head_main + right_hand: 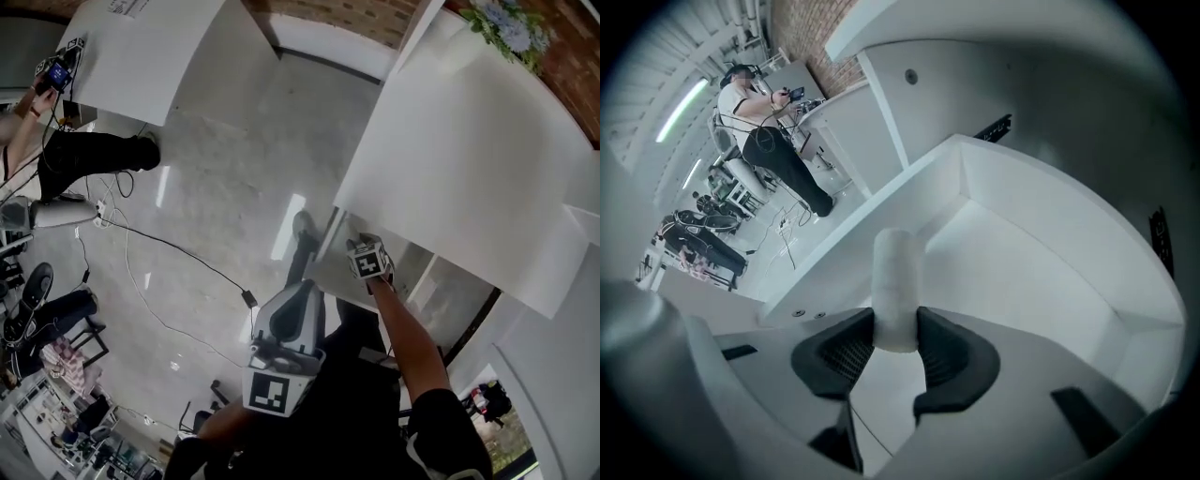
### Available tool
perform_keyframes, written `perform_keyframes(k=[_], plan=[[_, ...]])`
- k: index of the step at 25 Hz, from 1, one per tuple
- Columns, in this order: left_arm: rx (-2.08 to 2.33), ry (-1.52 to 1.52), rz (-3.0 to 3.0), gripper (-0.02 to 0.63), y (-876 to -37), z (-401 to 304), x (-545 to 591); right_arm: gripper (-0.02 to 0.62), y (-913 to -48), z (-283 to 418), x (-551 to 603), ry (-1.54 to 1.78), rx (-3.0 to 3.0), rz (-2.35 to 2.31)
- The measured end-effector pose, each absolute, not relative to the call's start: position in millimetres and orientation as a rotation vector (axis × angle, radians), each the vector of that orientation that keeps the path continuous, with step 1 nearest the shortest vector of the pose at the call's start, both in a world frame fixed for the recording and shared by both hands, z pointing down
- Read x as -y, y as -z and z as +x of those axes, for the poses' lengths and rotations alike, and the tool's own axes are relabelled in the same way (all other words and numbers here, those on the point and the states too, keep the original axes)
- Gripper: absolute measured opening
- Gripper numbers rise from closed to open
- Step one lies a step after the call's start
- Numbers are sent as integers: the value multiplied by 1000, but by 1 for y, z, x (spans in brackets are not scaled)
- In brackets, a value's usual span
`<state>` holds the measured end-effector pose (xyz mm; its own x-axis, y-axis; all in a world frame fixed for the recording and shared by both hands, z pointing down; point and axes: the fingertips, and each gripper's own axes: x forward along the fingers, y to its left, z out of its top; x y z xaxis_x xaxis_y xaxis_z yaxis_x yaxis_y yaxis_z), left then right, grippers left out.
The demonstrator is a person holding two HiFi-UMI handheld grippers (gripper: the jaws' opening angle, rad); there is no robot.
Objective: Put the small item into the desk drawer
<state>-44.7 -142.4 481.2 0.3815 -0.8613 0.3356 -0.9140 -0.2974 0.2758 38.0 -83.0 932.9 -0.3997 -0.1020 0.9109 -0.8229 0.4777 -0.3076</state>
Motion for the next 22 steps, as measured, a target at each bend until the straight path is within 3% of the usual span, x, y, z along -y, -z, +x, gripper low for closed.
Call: perform_keyframes(k=[22], plan=[[1464,-204,2234,23,-522,-50,163,153,-959,29,79,-1022,1745,787]])
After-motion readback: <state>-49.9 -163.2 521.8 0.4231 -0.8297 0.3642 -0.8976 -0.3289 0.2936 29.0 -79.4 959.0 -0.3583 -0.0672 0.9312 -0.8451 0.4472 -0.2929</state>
